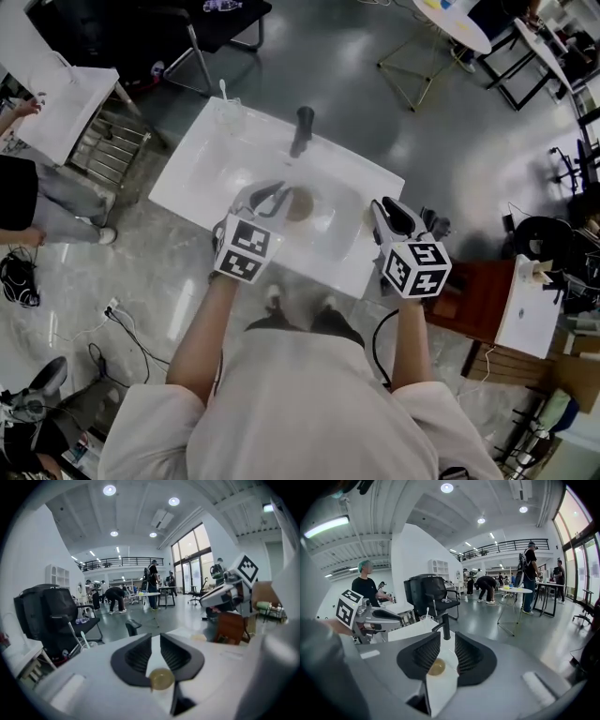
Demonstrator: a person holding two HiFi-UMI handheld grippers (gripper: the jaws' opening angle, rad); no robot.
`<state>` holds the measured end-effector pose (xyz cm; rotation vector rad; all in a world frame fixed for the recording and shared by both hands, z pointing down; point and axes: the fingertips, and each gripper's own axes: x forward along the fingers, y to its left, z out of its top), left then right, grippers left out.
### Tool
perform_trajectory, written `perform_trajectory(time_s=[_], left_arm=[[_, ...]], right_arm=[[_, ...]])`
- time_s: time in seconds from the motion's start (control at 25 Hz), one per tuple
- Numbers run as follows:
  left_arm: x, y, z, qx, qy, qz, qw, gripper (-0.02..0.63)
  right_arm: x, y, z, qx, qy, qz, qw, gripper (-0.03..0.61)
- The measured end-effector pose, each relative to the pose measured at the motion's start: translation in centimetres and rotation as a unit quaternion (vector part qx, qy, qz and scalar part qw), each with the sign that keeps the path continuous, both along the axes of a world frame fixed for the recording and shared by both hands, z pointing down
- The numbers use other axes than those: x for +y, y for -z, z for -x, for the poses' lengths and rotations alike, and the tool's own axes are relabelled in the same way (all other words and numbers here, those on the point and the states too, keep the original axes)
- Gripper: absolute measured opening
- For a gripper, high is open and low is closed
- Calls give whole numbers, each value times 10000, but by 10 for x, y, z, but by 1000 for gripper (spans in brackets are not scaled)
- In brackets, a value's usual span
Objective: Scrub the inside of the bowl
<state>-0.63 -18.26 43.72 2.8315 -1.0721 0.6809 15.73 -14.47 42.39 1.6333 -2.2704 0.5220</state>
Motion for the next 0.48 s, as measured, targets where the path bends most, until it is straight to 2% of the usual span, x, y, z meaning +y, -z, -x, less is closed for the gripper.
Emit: perform_trajectory(time_s=[0.48], left_arm=[[-28,-44,-44,-249,157,455,9985,58]], right_arm=[[-27,-81,-52,306,253,1060,9936,213]])
